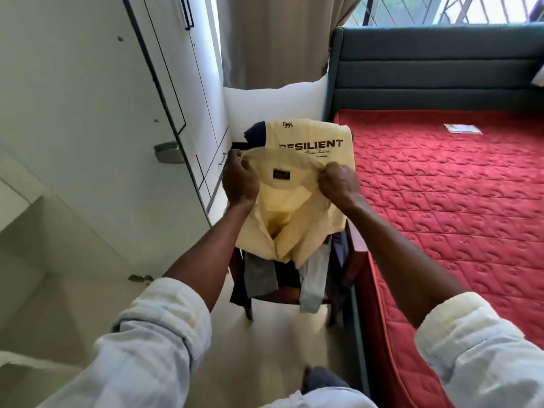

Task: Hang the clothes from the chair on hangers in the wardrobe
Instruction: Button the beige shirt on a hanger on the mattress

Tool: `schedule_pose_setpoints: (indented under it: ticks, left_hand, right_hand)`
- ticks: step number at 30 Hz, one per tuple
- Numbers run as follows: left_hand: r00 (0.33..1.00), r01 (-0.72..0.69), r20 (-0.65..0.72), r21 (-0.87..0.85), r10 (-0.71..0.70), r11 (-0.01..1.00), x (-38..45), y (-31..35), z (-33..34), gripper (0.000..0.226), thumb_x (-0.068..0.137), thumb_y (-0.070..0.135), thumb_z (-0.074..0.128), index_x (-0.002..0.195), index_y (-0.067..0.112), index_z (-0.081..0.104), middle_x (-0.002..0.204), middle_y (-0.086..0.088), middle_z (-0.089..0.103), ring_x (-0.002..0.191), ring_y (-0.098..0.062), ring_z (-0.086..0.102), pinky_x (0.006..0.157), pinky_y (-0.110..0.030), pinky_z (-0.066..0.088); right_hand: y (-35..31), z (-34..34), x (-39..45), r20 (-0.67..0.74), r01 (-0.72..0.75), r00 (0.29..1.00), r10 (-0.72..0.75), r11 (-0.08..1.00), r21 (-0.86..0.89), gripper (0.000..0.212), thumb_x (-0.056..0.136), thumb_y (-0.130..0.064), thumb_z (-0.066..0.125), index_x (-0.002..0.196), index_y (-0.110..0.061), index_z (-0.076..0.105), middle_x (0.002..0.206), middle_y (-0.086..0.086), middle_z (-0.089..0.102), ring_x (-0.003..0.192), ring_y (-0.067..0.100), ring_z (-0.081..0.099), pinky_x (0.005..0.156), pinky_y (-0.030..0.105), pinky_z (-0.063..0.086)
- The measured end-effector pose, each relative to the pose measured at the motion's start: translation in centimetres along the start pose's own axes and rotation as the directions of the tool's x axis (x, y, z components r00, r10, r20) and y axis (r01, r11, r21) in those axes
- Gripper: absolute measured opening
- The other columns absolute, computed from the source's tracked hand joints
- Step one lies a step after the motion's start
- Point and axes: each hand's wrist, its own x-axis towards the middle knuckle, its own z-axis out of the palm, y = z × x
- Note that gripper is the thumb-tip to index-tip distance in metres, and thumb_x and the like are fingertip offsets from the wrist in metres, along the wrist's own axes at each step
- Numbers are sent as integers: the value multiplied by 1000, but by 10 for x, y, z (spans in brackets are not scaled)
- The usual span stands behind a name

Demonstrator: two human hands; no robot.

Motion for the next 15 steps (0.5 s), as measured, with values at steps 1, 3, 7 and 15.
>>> schedule_pose_setpoints:
  ticks: [1,3,7,15]
  left_hand:
    - [997,-39,-76,-66,33,997,-12,6,-11,18,98,9,43,110,7,56,101,-9,66,93,-28,62,68,-26,35]
    - [992,-62,-113,-74,54,995,-32,17,-30,20,100,12,44,114,7,56,104,-10,69,93,-29,63,67,-24,33]
    - [981,-82,193,343,16,936,-64,30,-58,29,93,13,47,118,8,59,112,-18,67,104,-39,61,76,-35,42]
    - [967,-249,141,339,213,907,-198,66,-88,26,100,16,45,121,7,57,96,-18,71,90,-37,68,74,-40,52]
  right_hand:
    - [-4,-8,-14,-148,61,988,-48,995,78,23,96,-16,45,103,-5,63,99,21,68,84,36,63,65,33,39]
    - [-8,-22,-36,-325,155,939,-116,983,95,24,97,-17,45,107,-6,63,99,21,66,83,38,64,64,33,37]
    - [0,-40,-77,-165,109,976,-141,977,-186,25,92,-12,46,101,-2,66,100,20,65,86,37,65,72,42,53]
    - [69,-77,-193,-115,124,983,-141,982,-143,35,91,-4,44,126,0,47,99,21,66,89,38,66,72,46,52]
